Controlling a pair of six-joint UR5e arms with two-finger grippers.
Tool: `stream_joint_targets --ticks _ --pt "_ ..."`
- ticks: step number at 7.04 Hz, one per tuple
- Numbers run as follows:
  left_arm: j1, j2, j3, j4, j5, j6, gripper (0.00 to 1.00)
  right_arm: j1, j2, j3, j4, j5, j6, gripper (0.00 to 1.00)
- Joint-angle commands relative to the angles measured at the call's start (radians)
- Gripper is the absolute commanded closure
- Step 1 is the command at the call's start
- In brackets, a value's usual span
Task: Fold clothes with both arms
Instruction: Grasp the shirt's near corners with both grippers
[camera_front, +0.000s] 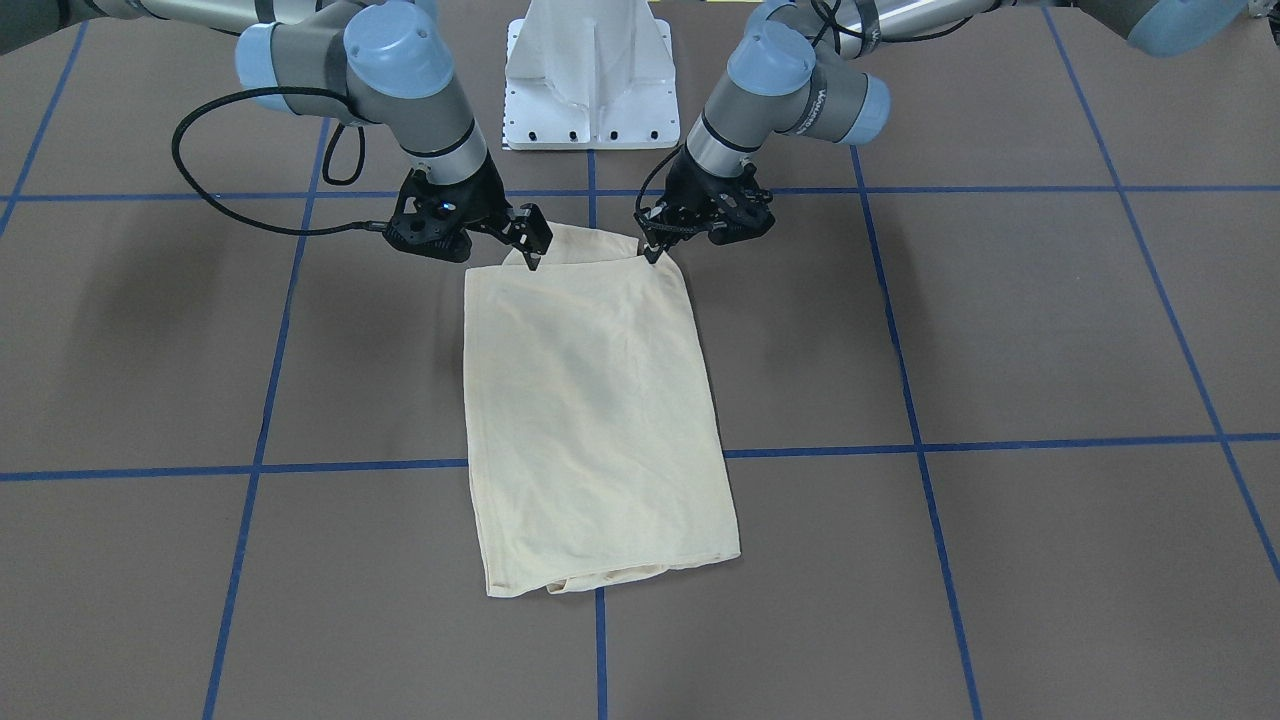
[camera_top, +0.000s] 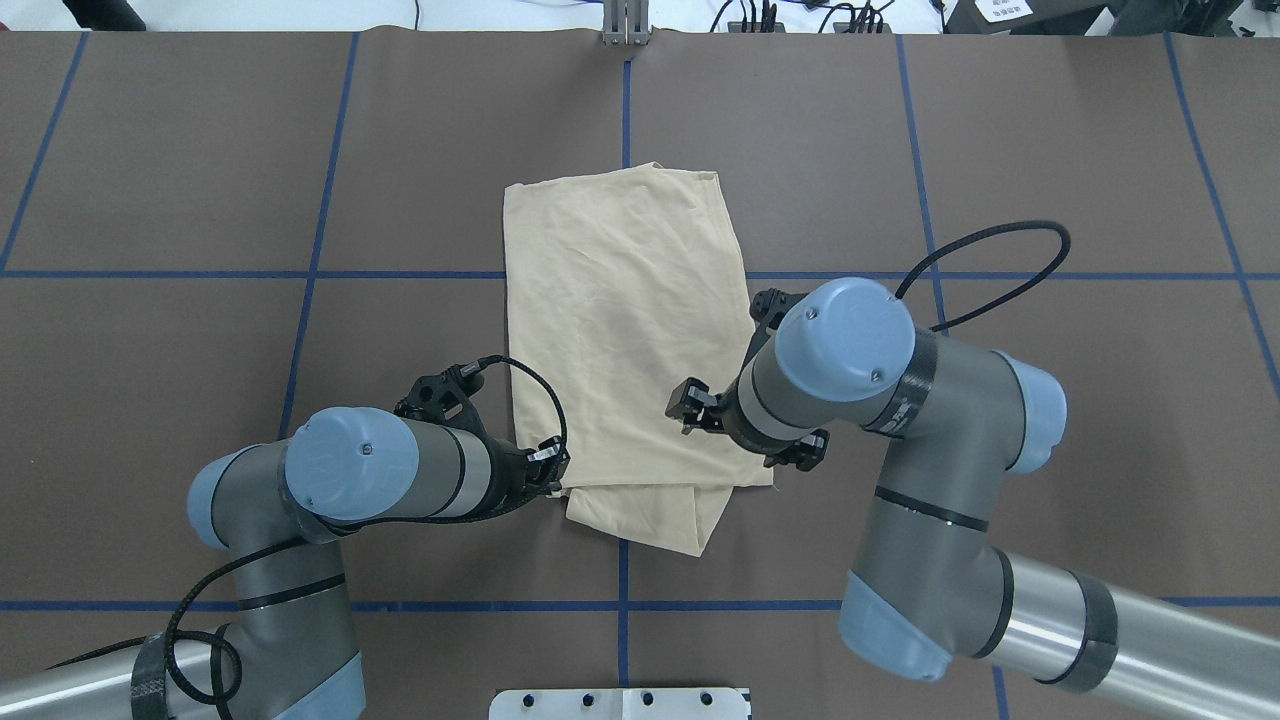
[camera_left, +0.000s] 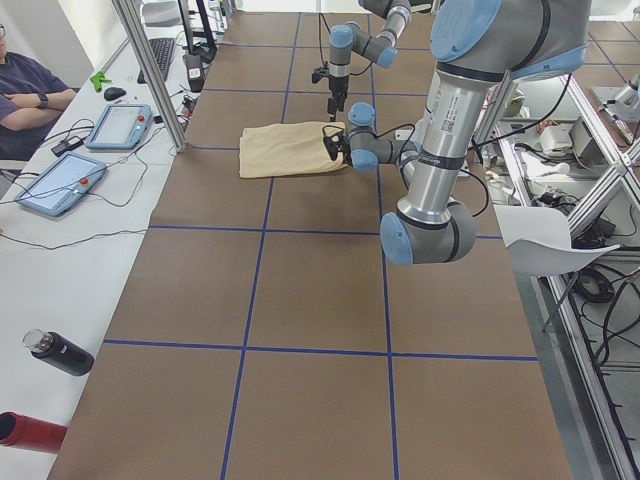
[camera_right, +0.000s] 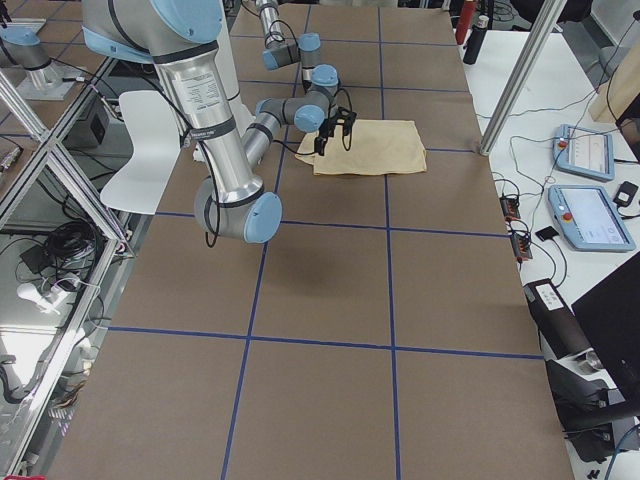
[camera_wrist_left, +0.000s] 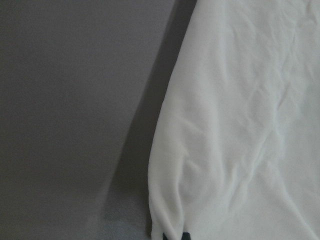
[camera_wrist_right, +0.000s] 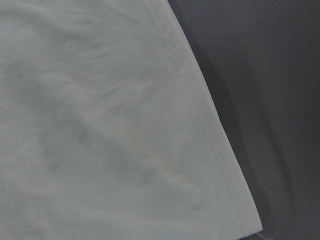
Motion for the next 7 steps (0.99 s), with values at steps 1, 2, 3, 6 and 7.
stream_joint_targets --ticks 1,2,3,6,7 --pt "0.0 -0.001 -0.002 0.001 0.0 -0.001 1.0 -0.06 0.006 -0.006 -0.052 -0.042 0.157 0.0" --pt "0.0 0.0 -0.002 0.001 0.0 -0.001 1.0 -0.067 0.004 -0.01 -0.053 -0.042 0.19 0.0" --pt "0.0 0.0 -0.002 0.001 0.001 -0.001 1.0 -0.071 0.009 -0.038 -0.058 -0.044 0.192 0.0" --pt "0.0 -0.001 -0.005 0.001 0.001 -0.007 1.0 -0.074 0.019 -0.098 -0.046 -0.042 0.183 0.0" --pt "0.0 0.0 -0.004 0.001 0.001 -0.009 1.0 -0.08 0.019 -0.102 -0.045 -0.044 0.183 0.0"
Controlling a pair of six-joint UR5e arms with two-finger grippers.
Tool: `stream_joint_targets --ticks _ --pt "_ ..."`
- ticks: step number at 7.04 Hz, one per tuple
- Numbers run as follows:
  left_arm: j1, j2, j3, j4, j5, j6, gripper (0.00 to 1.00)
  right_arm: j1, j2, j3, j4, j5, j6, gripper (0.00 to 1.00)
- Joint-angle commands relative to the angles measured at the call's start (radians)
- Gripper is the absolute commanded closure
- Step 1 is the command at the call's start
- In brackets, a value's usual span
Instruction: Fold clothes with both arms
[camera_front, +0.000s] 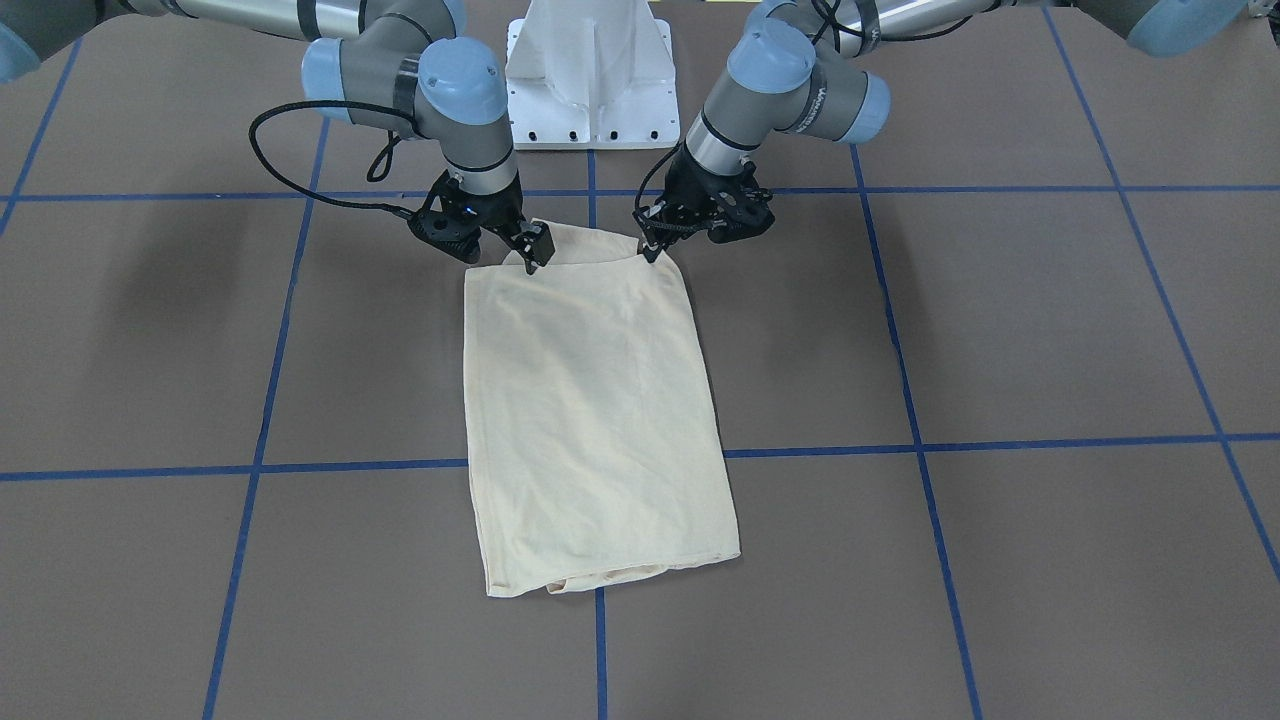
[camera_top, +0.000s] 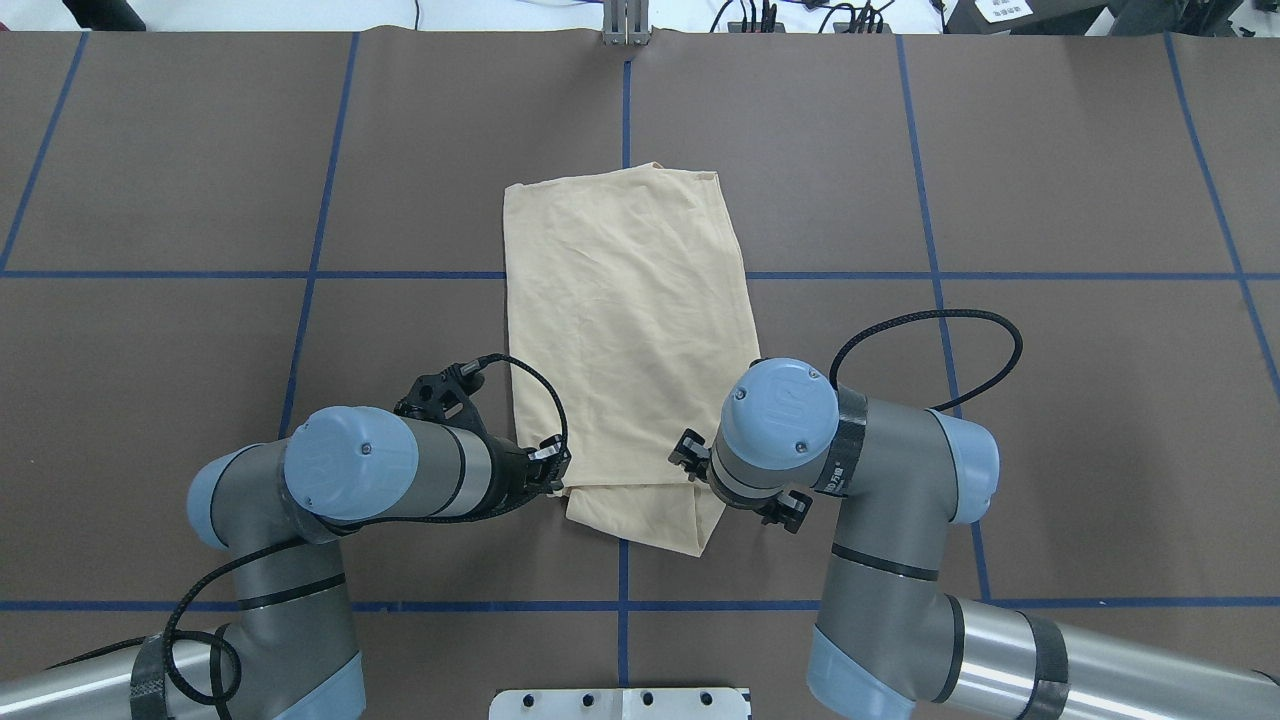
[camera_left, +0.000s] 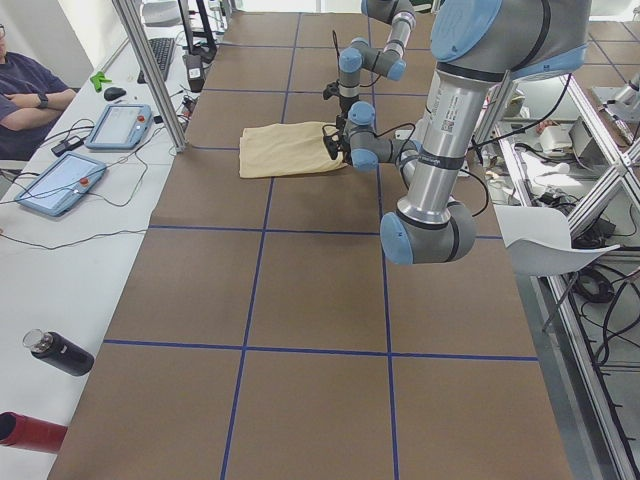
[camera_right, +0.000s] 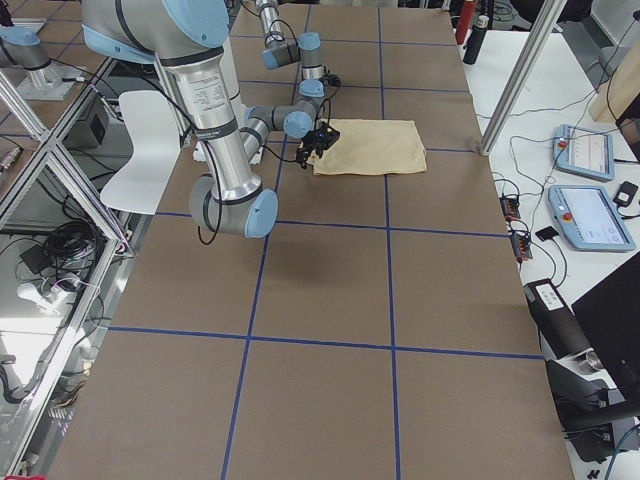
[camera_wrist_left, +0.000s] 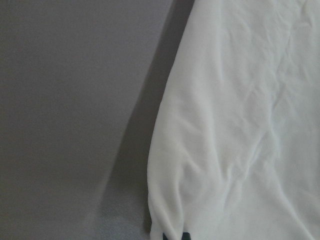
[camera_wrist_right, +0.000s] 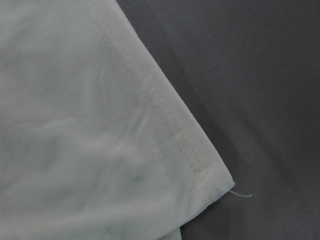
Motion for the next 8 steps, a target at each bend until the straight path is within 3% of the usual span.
stream_joint_targets --ticks 1,8 --pt "0.0 0.001 0.001 0.0 0.0 -0.002 1.0 -0.009 0.003 -0.012 0.002 0.001 0.0 0.0" --pt "0.0 0.01 0.001 0.0 0.0 -0.003 1.0 -0.022 0.027 -0.033 0.0 -0.004 -0.001 0.11"
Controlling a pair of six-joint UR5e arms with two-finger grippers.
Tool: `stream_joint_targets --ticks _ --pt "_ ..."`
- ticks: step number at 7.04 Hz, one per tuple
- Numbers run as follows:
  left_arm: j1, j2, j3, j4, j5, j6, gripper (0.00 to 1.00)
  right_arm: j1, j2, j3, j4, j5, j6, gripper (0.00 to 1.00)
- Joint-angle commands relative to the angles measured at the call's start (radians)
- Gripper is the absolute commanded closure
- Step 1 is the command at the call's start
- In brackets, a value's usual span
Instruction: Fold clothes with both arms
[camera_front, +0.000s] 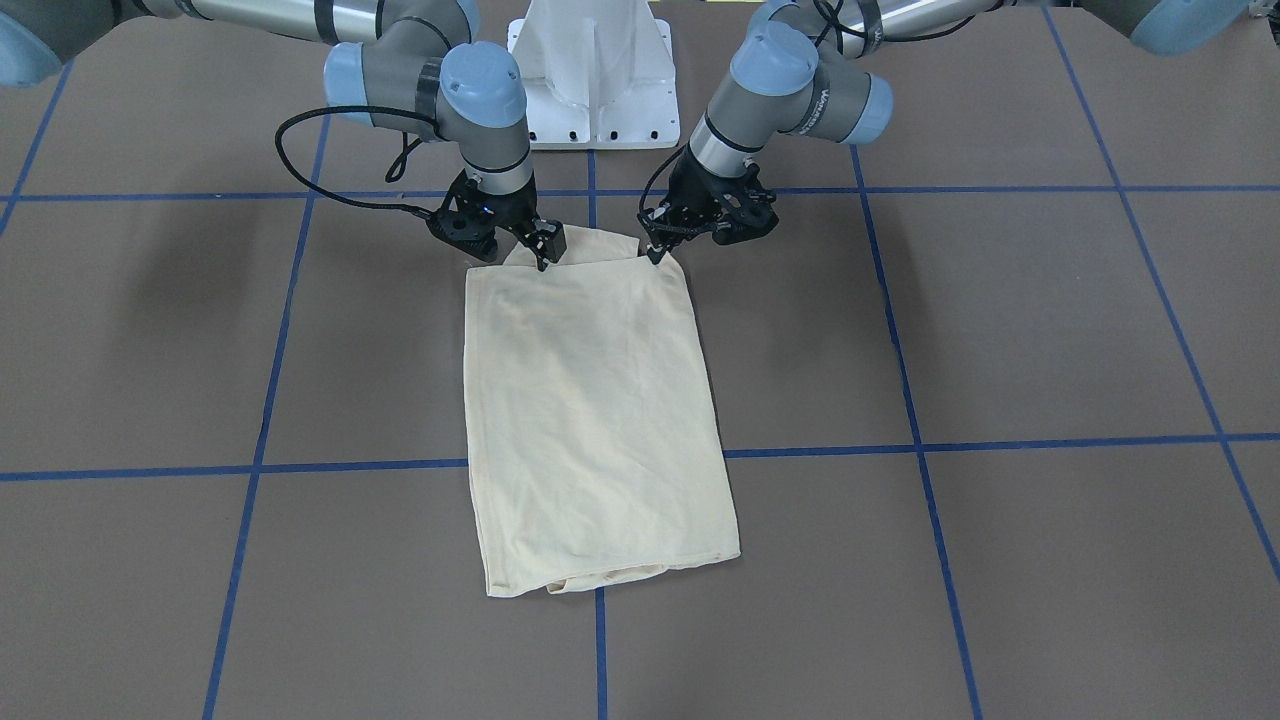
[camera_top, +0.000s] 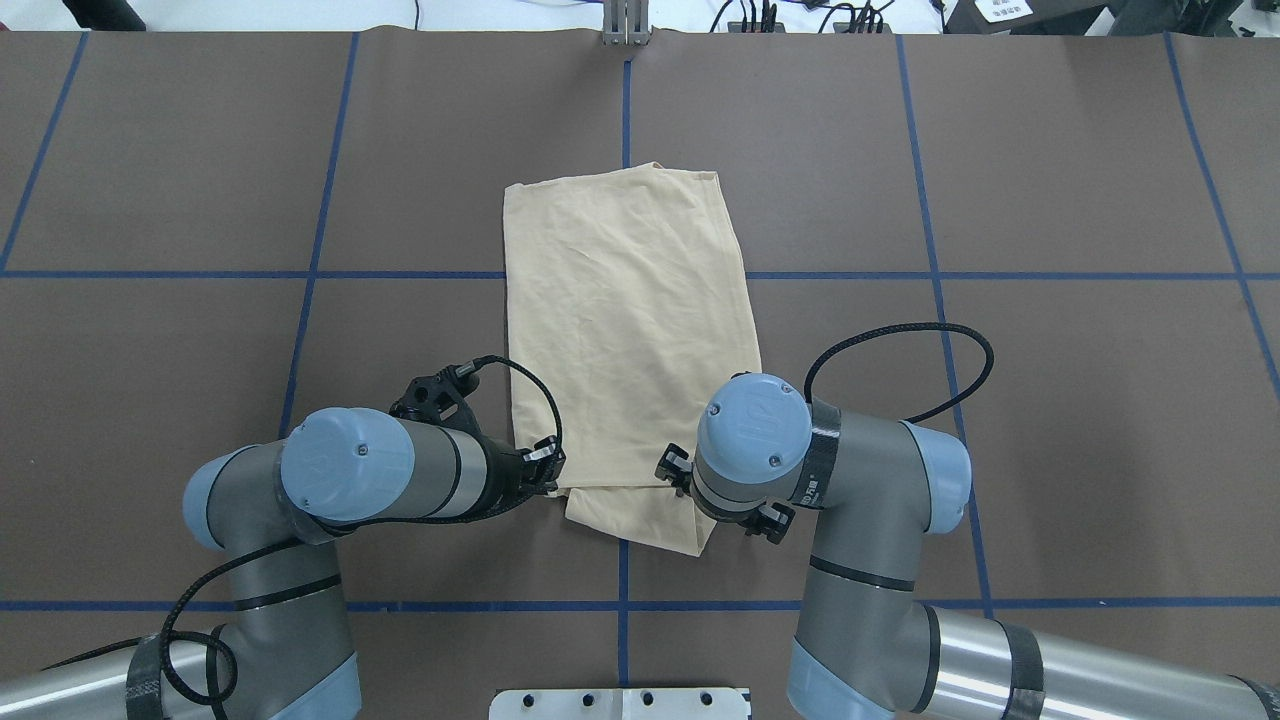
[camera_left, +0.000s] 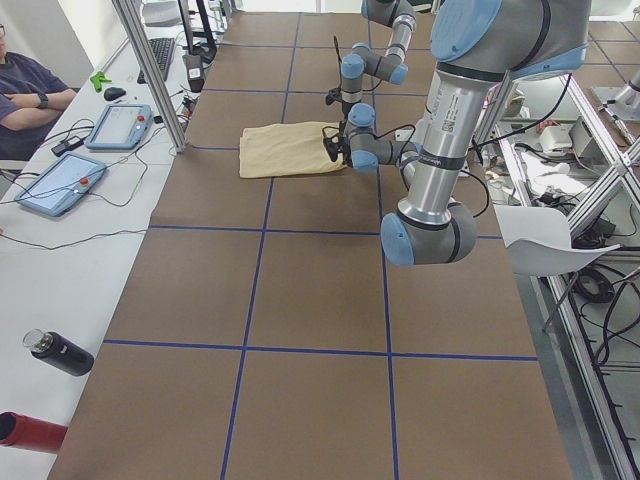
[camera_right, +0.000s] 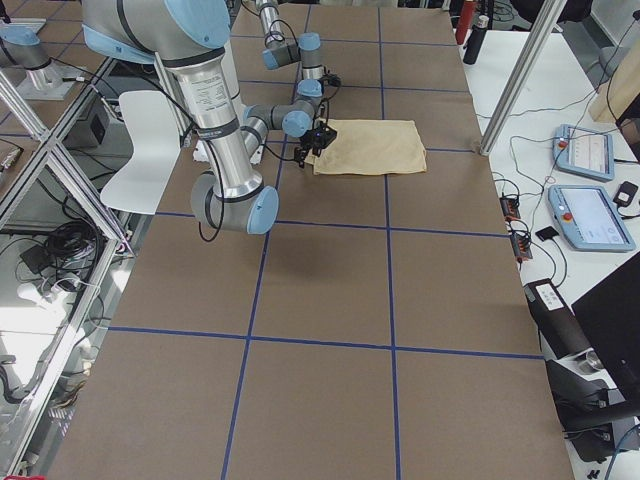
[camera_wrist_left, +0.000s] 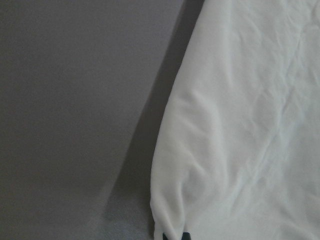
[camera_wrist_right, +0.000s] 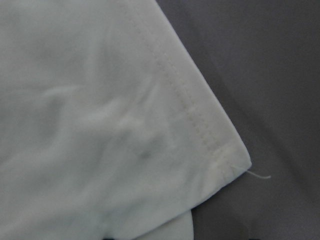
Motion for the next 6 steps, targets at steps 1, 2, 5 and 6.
stream_joint_targets --ticks 1,2,5,6 --pt "0.0 0.0 0.0 0.0 0.0 -0.002 1.0 0.0 0.001 -0.005 0.0 -0.001 0.004 0.3" --pt "0.0 0.0 0.0 0.0 0.0 -0.002 1.0 0.0 0.001 -0.003 0.0 -0.001 0.004 0.6" --pt "0.0 0.0 0.0 0.0 0.0 -0.002 1.0 0.0 0.001 -0.003 0.0 -0.001 -0.004 1.0" --pt "0.0 0.001 0.0 0.0 0.0 -0.002 1.0 0.001 0.005 0.002 0.0 -0.001 -0.004 1.0"
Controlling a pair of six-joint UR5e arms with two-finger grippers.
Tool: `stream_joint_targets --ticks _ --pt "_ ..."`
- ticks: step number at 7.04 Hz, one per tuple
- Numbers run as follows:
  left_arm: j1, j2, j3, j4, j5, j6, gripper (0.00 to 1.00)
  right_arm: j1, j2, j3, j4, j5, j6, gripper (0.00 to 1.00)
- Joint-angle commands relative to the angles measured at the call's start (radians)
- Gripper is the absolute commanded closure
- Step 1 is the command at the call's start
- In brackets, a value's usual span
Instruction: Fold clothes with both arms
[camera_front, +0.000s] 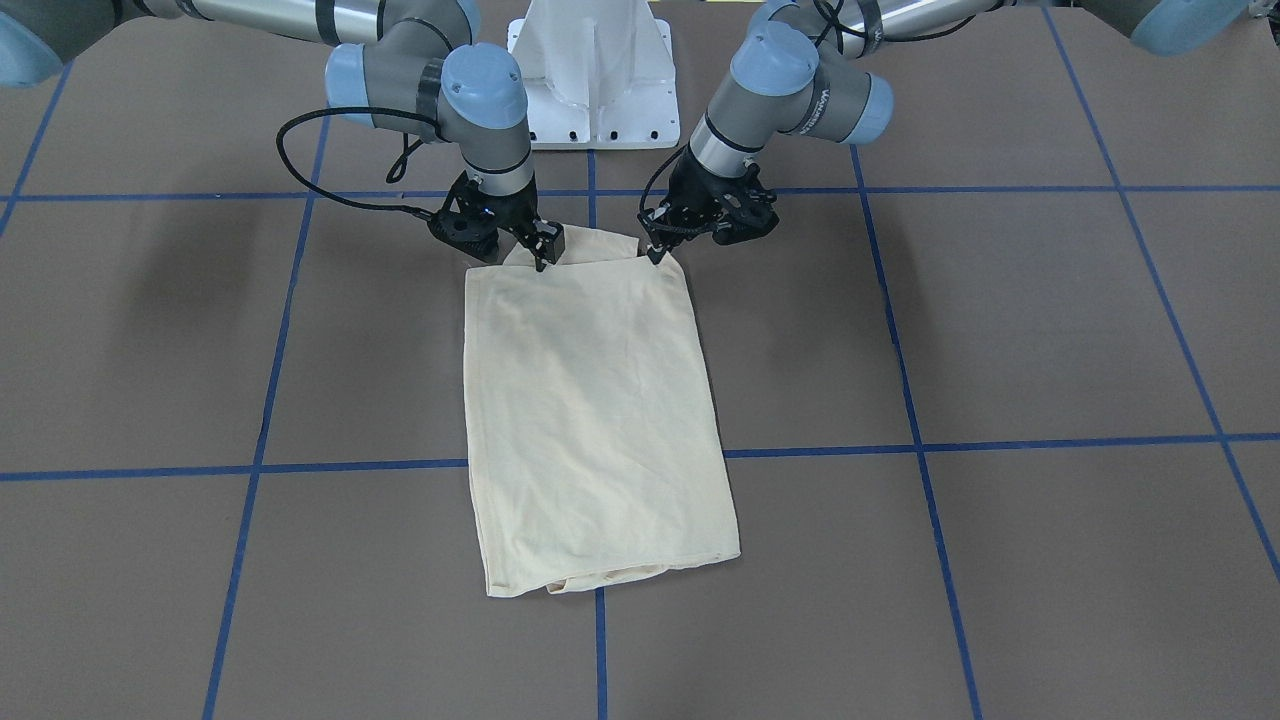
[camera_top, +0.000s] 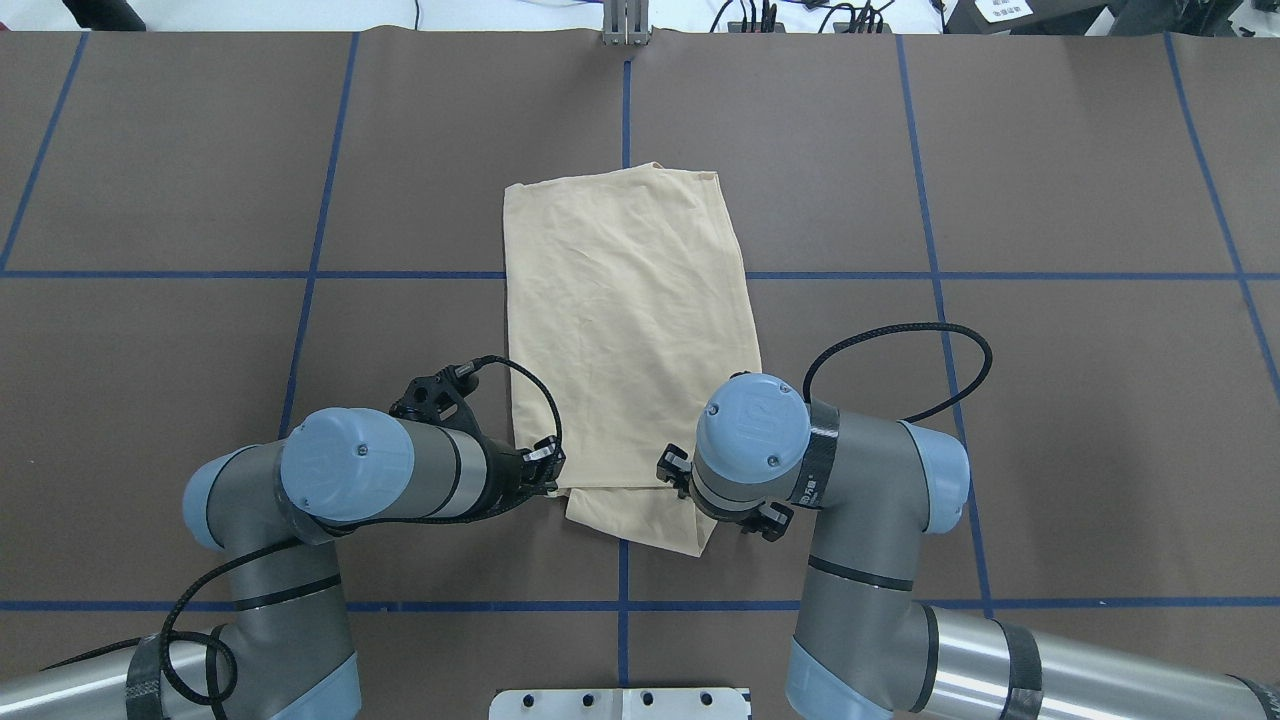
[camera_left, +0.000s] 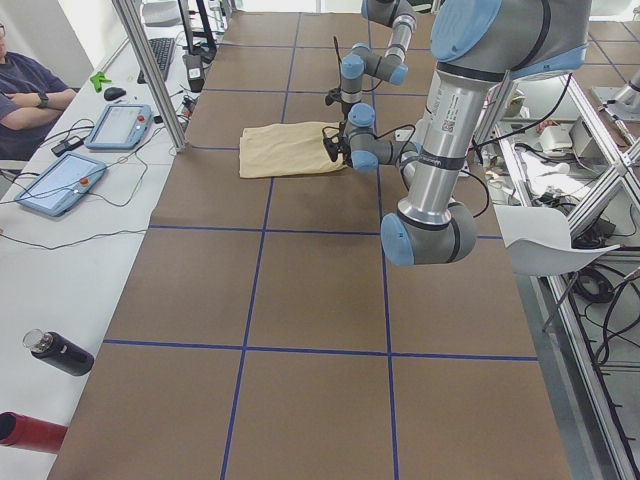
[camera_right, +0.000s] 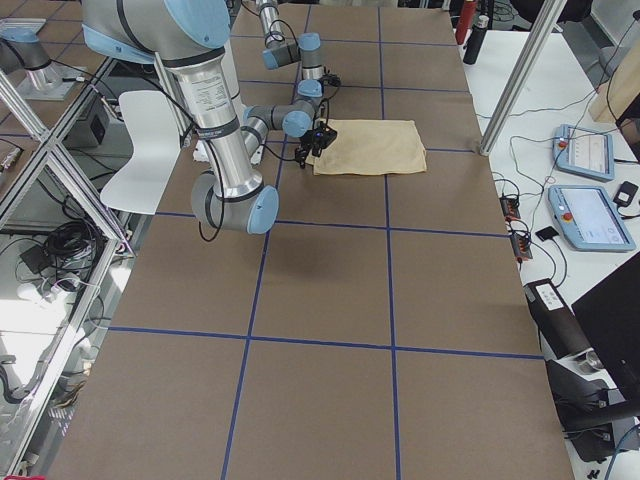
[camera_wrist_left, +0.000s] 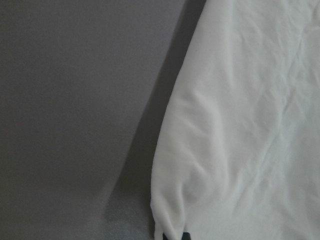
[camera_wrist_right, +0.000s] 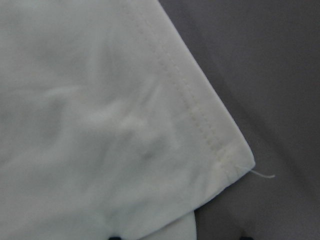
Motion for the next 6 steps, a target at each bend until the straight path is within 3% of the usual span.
stream_joint_targets --ticks 1,6 --pt "0.0 0.001 0.0 0.0 0.0 0.0 1.0 0.007 0.019 0.007 -0.006 0.002 -0.001 1.0" --pt "0.0 0.001 0.002 0.0 0.0 0.0 1.0 0.009 0.014 -0.002 -0.007 0.0 -0.001 1.0"
